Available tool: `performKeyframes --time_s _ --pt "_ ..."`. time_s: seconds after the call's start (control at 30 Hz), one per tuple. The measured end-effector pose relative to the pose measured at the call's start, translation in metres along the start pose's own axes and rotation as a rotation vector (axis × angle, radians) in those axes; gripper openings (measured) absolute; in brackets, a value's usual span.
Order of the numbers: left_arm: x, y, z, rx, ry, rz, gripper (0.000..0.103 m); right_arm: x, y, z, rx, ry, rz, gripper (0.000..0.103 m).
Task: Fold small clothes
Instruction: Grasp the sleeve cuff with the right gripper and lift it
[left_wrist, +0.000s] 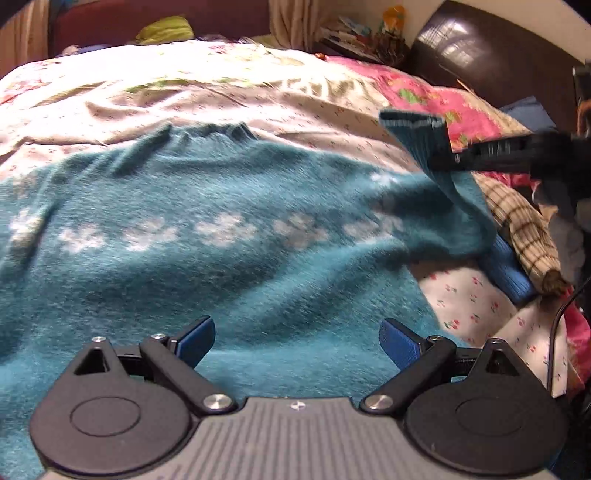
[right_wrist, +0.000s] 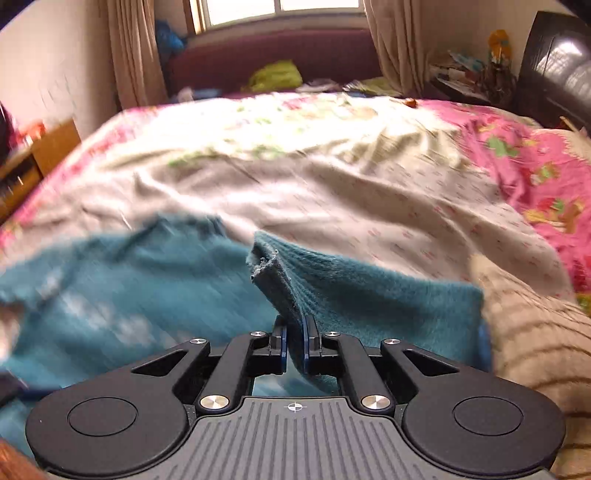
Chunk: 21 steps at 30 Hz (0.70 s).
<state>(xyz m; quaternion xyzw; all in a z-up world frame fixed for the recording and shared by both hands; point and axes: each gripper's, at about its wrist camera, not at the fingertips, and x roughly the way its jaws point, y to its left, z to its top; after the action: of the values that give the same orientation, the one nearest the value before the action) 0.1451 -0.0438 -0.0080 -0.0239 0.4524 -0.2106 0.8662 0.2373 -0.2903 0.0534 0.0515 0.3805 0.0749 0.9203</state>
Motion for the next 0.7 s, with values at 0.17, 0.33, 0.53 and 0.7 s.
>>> performKeyframes --time_s 0.17,0.33,0.53,0.7 --pt "-0.018 0.026 -0.003 -0.024 -0.077 0.080 0.103 0.034 0.070 0.029 -0.002 -0.027 0.137 0.007" --pt "-0.022 0.057 -0.015 -0.068 -0.119 0.159 0.103 0.086 0.150 0.032 -0.055 0.020 0.253 0.007" --pt "-0.009 0.090 -0.027 -0.169 -0.102 0.148 0.103 0.137 0.217 0.026 -0.116 0.074 0.280 0.007" --pt "-0.008 0.102 -0.030 -0.208 -0.114 0.138 0.103 0.172 0.239 0.007 -0.167 0.135 0.236 0.007"
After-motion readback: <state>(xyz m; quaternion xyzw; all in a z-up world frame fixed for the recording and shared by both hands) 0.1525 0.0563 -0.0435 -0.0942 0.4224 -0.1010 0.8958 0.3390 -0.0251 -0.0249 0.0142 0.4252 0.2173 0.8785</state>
